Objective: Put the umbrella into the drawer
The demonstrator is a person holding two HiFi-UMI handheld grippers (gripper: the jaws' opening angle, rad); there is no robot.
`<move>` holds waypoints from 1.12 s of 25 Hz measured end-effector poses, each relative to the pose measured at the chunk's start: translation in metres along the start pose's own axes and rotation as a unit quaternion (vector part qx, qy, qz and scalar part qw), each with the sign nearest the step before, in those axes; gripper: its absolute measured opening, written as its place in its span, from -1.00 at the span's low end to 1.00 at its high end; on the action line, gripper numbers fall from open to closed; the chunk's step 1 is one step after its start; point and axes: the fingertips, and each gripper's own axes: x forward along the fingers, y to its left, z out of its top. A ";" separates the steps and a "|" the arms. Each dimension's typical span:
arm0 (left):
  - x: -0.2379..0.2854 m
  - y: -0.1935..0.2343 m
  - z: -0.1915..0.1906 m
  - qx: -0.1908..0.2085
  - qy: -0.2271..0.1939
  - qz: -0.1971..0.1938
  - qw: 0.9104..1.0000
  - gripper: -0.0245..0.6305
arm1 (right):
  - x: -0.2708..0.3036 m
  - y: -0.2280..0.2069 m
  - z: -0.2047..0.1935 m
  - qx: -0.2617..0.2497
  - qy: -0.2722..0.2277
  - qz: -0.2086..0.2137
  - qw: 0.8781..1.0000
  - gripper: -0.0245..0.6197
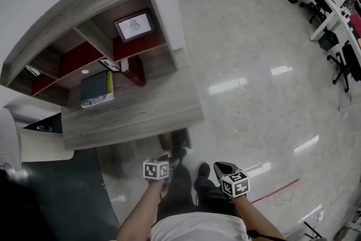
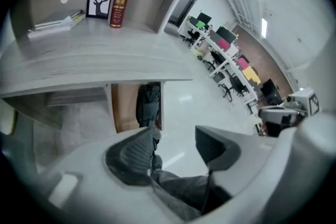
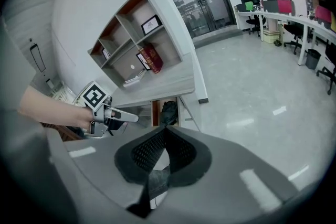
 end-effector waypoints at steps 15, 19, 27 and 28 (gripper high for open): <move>-0.112 -0.038 -0.022 -0.013 -0.099 0.005 0.995 -0.93 | -0.056 0.045 0.011 -0.025 -0.018 0.022 0.999 -0.91; -0.139 -0.042 -0.045 -0.015 -0.109 -0.010 0.994 -0.93 | -0.058 0.073 0.011 -0.022 -0.031 0.025 0.999 -0.91; -0.197 -0.028 -0.080 -0.011 -0.116 -0.038 0.992 -0.93 | -0.053 0.134 -0.010 -0.029 -0.030 0.016 0.999 -0.91; -0.206 -0.026 -0.084 -0.013 -0.117 -0.044 0.992 -0.93 | -0.053 0.142 -0.013 -0.026 -0.032 0.011 0.999 -0.91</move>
